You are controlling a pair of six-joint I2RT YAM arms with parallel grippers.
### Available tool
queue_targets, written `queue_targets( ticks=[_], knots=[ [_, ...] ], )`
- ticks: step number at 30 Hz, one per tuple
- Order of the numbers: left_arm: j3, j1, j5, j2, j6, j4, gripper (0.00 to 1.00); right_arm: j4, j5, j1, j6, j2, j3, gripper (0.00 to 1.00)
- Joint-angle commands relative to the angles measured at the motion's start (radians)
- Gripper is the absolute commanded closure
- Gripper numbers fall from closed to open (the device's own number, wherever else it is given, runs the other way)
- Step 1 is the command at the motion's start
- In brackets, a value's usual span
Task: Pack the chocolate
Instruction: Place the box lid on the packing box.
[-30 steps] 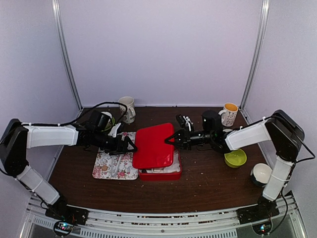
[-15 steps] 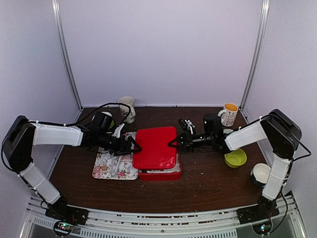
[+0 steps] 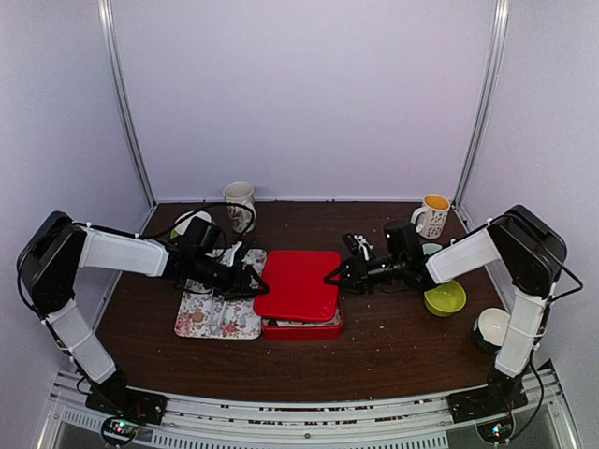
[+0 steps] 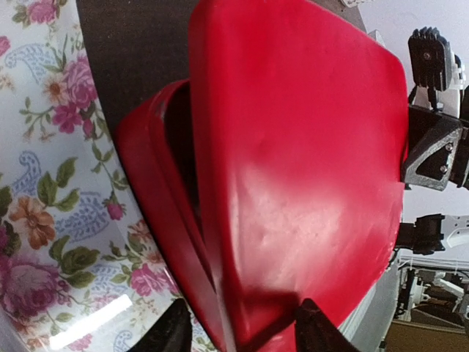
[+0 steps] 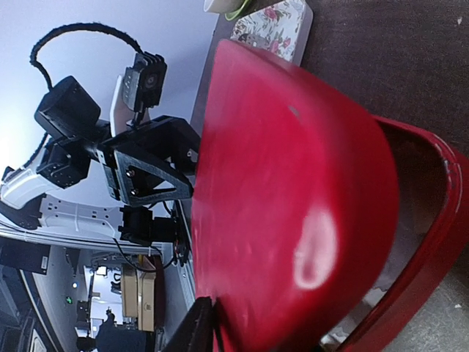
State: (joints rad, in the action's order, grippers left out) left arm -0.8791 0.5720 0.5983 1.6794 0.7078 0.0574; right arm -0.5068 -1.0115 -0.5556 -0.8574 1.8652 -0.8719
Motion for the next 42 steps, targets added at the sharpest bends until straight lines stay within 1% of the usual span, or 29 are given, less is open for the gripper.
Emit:
queue_targets(
  ticks=[1, 4, 6, 13, 18, 21, 24, 27, 29, 33, 42],
  knots=[
    [-0.036, 0.013, 0.036, 0.006, -0.005, -0.009, 0.54, 0.069, 0.034, 0.01, 0.074, 0.005, 0.003, 0.71],
    [-0.027, 0.019, 0.012, -0.02, 0.001, 0.017, 0.58, 0.132, 0.045, 0.013, 0.111, -0.012, -0.005, 0.66],
    [-0.019, 0.027, 0.014, -0.037, 0.01, 0.019, 0.59, 0.171, 0.053, 0.015, 0.138, -0.025, -0.009, 0.63],
    [-0.019, 0.065, -0.005, -0.079, 0.024, 0.064, 0.59, 0.315, 0.084, 0.017, 0.239, -0.067, -0.041, 0.59],
    [-0.044, 0.089, -0.059, -0.103, 0.033, 0.152, 0.61, 0.372, 0.091, 0.017, 0.285, -0.088, -0.044, 0.58],
    [-0.034, 0.097, -0.073, -0.118, 0.045, 0.162, 0.61, 0.422, 0.119, 0.017, 0.322, -0.095, -0.048, 0.56],
    [-0.021, 0.097, -0.088, -0.125, 0.051, 0.162, 0.62, 0.491, 0.141, 0.017, 0.373, -0.095, -0.067, 0.53],
    [-0.017, 0.097, -0.103, -0.134, 0.053, 0.162, 0.61, 0.574, 0.192, 0.017, 0.431, -0.103, -0.094, 0.46],
    [-0.017, 0.097, -0.112, -0.14, 0.054, 0.162, 0.61, 0.615, 0.224, 0.017, 0.463, -0.106, -0.108, 0.44],
    [-0.011, 0.097, -0.132, -0.153, 0.062, 0.161, 0.61, 0.636, 0.247, 0.019, 0.487, -0.102, -0.121, 0.4],
    [-0.011, 0.097, -0.161, -0.17, 0.066, 0.154, 0.6, 0.652, 0.25, 0.01, 0.514, -0.099, -0.151, 0.36]
  ],
)
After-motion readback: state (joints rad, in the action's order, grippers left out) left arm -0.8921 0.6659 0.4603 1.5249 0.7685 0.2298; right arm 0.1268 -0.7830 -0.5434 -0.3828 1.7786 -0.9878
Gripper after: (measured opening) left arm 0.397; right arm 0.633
